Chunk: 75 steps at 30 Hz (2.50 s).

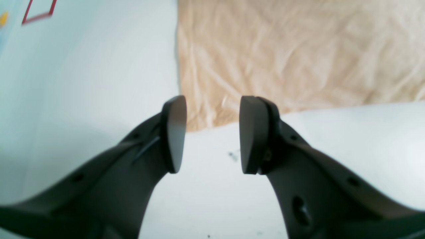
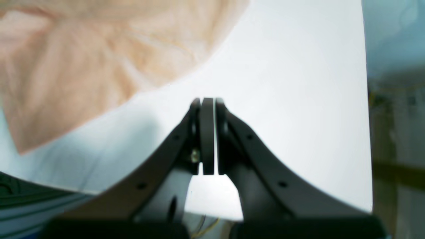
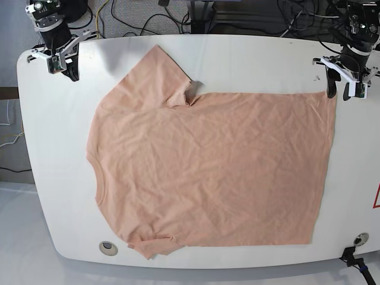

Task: Fold the T-shirt properly
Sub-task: 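Move both grippers over the shirt's sleeve-side edge, open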

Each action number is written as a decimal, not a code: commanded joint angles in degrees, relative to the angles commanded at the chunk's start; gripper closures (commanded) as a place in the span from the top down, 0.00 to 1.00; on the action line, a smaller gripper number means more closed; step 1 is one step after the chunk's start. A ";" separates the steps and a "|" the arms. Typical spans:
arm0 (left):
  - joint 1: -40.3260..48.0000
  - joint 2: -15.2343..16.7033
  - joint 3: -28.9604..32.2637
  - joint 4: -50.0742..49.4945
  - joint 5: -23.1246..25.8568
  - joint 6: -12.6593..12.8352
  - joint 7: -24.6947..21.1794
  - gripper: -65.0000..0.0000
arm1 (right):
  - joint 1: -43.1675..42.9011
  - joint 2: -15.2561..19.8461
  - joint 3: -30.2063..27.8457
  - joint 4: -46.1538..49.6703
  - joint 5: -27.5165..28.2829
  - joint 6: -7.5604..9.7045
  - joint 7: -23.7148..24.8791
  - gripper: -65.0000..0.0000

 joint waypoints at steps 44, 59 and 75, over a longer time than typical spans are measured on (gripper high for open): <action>-0.32 -1.74 2.10 -3.95 7.60 0.54 0.04 0.37 | 10.78 6.23 -4.48 -11.67 1.83 7.20 -3.53 0.28; -1.14 -3.40 4.99 -6.20 7.04 -1.14 0.54 0.40 | 11.37 6.01 -4.01 -11.68 1.24 8.07 -1.57 0.29; -2.14 -2.64 4.19 -6.06 5.47 -22.59 -5.18 0.61 | 12.09 11.13 -9.05 -13.51 -0.39 8.68 1.18 0.29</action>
